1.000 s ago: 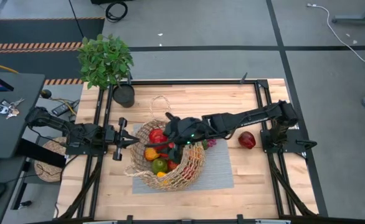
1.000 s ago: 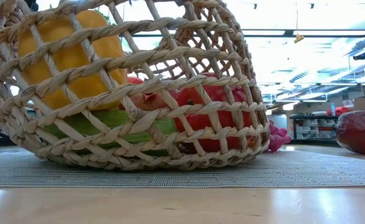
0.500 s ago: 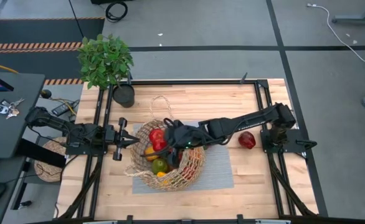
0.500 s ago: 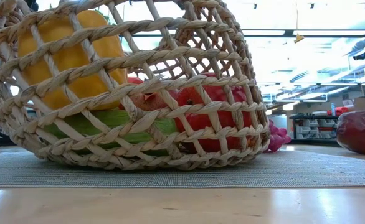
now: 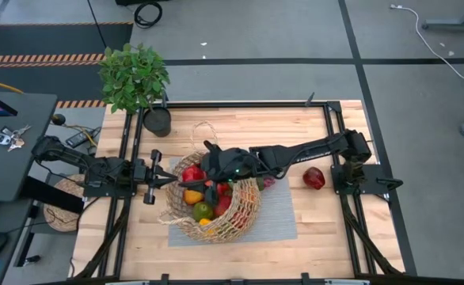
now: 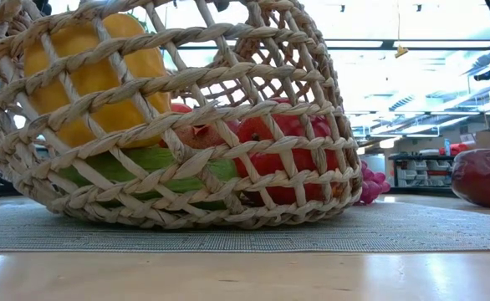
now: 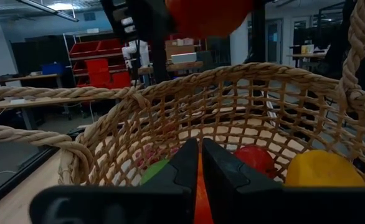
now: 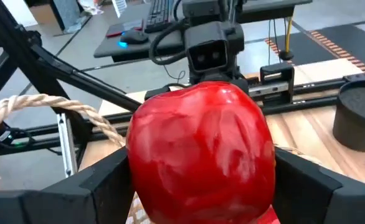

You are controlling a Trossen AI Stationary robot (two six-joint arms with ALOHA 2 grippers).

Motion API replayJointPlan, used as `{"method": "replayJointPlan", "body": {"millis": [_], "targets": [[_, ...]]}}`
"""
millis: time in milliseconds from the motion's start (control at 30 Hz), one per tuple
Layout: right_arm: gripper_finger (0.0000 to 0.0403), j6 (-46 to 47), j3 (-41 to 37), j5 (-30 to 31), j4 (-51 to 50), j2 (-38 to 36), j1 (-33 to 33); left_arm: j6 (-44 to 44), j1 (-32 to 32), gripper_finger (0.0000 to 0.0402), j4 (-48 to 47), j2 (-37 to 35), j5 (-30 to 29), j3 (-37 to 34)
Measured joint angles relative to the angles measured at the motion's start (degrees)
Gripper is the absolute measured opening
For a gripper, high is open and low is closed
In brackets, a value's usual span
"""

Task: Build produce basket
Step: Put the red apple into the brown basket

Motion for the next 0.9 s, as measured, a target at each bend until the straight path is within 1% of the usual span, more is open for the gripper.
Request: {"method": "replayJointPlan", "body": {"millis": [100,300,567,767,900], "targets": [[0.0311,2.53,0.13,-0.17,0.31,1.13,-0.49,0.00,0.01,0.0032,0.00,0.00,-0.01,0.00],[0.0311,4.62,-0.13,-1.00,-4.46,5.31,-0.95,-0.01,0.02,0.0035,0.16,-0.01,-0.01,0.00],[0.0311,3.72,0.02,4.99,-13.60,5.57,-0.99,0.00,0.01,0.0028,0.00,0.00,-0.01,-0.01],[0.0311,2.75,0.02,4.64,-16.33,5.57,-1.03,0.00,-0.01,0.0036,0.00,0.00,-0.01,0.00],[0.0311,1.64,-0.02,2.07,-17.41,5.25,-1.03,0.00,0.01,0.0034,0.00,0.00,-0.01,0.01]]}}
